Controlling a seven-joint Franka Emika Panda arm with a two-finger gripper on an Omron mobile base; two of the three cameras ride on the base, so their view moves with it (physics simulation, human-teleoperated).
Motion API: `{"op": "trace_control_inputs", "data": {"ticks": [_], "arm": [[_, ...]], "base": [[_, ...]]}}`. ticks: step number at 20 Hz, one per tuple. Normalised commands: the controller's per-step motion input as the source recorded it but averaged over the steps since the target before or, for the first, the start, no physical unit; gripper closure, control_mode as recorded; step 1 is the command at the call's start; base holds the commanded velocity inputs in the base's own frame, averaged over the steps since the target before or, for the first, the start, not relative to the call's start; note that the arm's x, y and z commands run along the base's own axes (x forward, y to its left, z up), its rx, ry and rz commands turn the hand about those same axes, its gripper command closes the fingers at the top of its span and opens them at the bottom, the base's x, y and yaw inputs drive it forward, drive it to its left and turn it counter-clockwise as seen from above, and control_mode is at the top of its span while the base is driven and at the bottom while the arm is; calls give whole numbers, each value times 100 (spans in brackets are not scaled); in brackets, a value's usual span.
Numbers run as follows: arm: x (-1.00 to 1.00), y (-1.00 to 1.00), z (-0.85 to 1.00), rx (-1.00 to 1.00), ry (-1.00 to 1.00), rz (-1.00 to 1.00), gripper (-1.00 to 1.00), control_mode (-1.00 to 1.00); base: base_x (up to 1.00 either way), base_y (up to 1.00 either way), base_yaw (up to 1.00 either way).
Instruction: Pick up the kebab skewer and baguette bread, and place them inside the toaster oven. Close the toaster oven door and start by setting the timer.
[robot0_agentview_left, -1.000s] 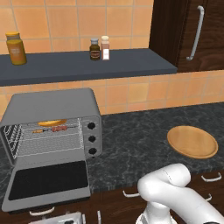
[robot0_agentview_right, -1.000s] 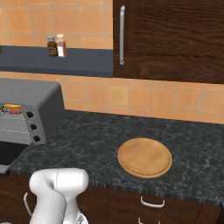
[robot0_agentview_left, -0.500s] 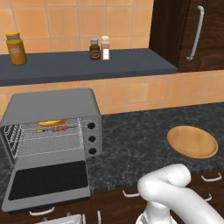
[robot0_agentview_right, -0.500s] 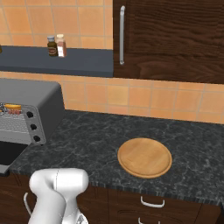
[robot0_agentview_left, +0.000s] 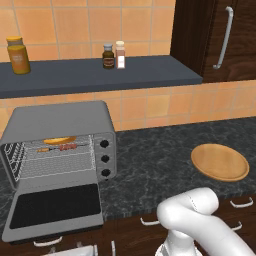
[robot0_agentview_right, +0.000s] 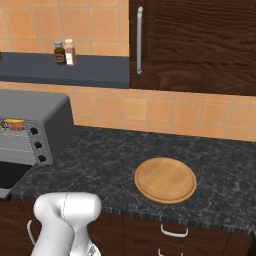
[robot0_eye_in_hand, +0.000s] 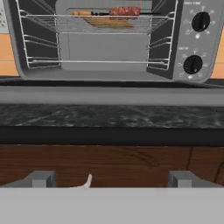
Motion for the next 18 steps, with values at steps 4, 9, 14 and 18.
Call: {"op": "trace_control_inputs", "data": {"ticks": [4, 9, 14, 18], "arm": [[34, 0, 0, 0, -6, 0, -100, -100], [32, 1, -7, 0, -2, 0, -100, -100], [6, 17, -29, 0, -1, 0, -100, -100], [22, 5, -3, 0, -4, 0, -100, -100]], "base": [[0, 0, 0], [0, 0, 0], [0, 0, 0], [0, 0, 0]]}}
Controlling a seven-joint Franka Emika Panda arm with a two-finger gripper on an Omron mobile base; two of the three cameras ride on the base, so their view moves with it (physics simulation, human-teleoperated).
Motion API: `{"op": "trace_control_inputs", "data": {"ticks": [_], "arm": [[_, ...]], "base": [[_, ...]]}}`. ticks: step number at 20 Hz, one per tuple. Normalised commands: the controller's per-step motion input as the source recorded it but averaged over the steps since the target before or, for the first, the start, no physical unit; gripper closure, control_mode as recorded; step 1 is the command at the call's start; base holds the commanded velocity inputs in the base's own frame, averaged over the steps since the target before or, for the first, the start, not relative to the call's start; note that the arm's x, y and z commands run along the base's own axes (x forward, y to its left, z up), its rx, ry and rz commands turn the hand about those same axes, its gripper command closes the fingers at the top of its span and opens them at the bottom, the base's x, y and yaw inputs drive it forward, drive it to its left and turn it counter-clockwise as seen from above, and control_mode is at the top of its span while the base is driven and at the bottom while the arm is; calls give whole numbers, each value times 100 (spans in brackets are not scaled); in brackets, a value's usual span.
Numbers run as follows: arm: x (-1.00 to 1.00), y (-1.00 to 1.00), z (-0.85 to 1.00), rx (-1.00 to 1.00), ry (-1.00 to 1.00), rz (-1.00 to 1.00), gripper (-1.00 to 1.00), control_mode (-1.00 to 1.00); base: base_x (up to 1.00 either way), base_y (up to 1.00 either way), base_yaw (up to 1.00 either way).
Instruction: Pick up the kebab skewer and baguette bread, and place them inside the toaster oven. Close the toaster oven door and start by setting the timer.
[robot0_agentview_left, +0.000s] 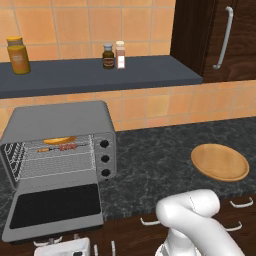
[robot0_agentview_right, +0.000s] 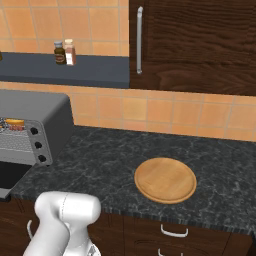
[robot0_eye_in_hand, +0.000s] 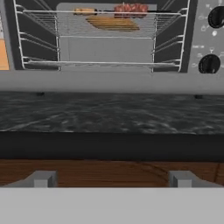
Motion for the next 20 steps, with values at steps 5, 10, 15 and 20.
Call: {"op": "trace_control_inputs", "data": {"ticks": [5, 10, 15, 20], "arm": [[38, 0, 0, 0, -5, 0, -100, -100], [15, 0, 8, 0, -10, 0, -100, -100], [3, 0, 28, 0, -7, 0, -100, -100], [16, 0, 29, 0, -2, 0, -100, -100]], "base": [[0, 0, 0], [0, 0, 0], [0, 0, 0], [0, 0, 0]]}}
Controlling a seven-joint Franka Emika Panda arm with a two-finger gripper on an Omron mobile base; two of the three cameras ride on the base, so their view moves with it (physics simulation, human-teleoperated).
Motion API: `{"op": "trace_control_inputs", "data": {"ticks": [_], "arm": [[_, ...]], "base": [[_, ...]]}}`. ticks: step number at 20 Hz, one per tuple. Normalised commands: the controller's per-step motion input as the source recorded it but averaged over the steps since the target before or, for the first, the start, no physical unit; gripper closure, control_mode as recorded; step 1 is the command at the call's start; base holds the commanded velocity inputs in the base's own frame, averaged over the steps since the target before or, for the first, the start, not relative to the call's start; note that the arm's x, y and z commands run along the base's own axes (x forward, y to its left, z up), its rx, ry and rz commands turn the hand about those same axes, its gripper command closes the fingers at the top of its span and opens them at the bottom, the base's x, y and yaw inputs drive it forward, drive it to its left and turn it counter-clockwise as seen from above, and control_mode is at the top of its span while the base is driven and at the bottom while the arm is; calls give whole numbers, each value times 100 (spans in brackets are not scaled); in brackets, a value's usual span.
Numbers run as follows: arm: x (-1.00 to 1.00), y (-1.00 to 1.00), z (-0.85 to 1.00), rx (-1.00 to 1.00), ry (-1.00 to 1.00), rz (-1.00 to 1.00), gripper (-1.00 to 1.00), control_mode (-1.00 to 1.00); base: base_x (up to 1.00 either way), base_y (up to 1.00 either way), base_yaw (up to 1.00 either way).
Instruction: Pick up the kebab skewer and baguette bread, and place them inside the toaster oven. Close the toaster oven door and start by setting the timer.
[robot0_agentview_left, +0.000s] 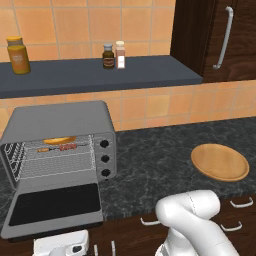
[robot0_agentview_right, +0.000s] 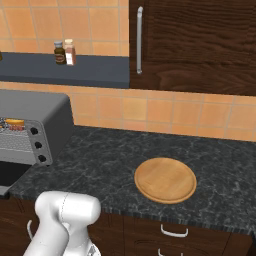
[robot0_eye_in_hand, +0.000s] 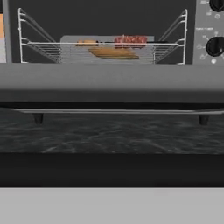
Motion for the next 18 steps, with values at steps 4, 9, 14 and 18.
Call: {"op": "trace_control_inputs", "data": {"ticks": [4, 9, 14, 18], "arm": [[32, 0, 37, 0, -1, 0, -100, -100], [23, 0, 49, 0, -3, 0, -100, -100], [14, 0, 60, 0, -1, 0, -100, -100], [23, 0, 66, 0, 0, 0, -100, -100]], "base": [[0, 0, 0], [0, 0, 0], [0, 0, 0], [0, 0, 0]]}}
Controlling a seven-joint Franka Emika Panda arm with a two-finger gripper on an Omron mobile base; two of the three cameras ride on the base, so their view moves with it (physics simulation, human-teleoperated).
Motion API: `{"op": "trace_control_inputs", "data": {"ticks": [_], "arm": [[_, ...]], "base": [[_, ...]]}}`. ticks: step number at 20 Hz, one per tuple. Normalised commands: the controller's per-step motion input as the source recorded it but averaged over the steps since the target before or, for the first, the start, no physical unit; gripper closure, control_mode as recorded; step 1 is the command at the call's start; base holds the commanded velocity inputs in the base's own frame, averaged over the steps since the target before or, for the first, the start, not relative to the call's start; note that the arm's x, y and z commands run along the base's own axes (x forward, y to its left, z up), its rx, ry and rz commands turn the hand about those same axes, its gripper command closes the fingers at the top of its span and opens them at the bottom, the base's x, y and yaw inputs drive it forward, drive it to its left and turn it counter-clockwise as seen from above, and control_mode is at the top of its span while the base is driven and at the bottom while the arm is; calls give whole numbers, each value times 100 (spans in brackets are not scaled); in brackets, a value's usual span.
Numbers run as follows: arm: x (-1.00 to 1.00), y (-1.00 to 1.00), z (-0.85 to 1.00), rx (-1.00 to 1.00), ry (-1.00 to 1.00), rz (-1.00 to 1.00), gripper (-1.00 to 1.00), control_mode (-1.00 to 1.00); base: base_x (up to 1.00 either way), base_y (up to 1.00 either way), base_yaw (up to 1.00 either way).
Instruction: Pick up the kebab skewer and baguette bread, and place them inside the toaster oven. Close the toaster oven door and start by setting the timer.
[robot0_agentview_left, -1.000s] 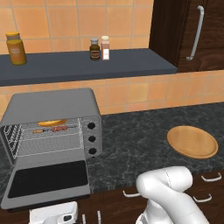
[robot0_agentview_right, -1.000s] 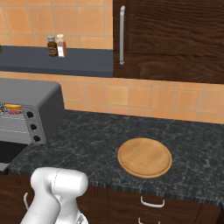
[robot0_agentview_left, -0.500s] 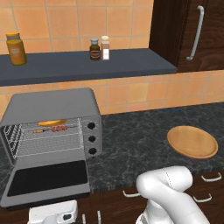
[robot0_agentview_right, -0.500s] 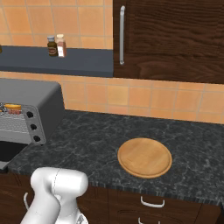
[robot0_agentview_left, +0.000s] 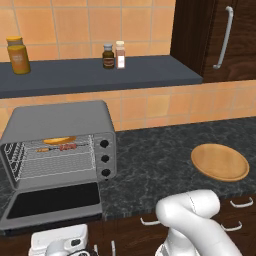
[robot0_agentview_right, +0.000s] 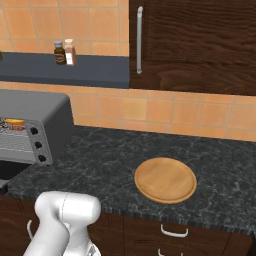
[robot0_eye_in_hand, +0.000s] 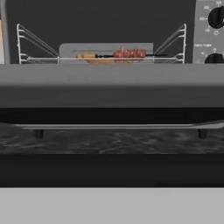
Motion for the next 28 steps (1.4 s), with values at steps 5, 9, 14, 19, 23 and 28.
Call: {"op": "trace_control_inputs", "data": {"ticks": [5, 9, 14, 19, 23, 28], "arm": [[23, 0, 68, 0, 0, 0, -100, -100], [28, 0, 73, 0, 0, 0, -100, -100], [32, 0, 75, 0, 0, 0, -100, -100], [37, 0, 72, 0, 0, 0, -100, -100], [30, 0, 68, 0, 0, 0, -100, -100], [30, 0, 57, 0, 0, 0, -100, -100]], "base": [[0, 0, 0], [0, 0, 0], [0, 0, 0], [0, 0, 0], [0, 0, 0], [0, 0, 0]]}}
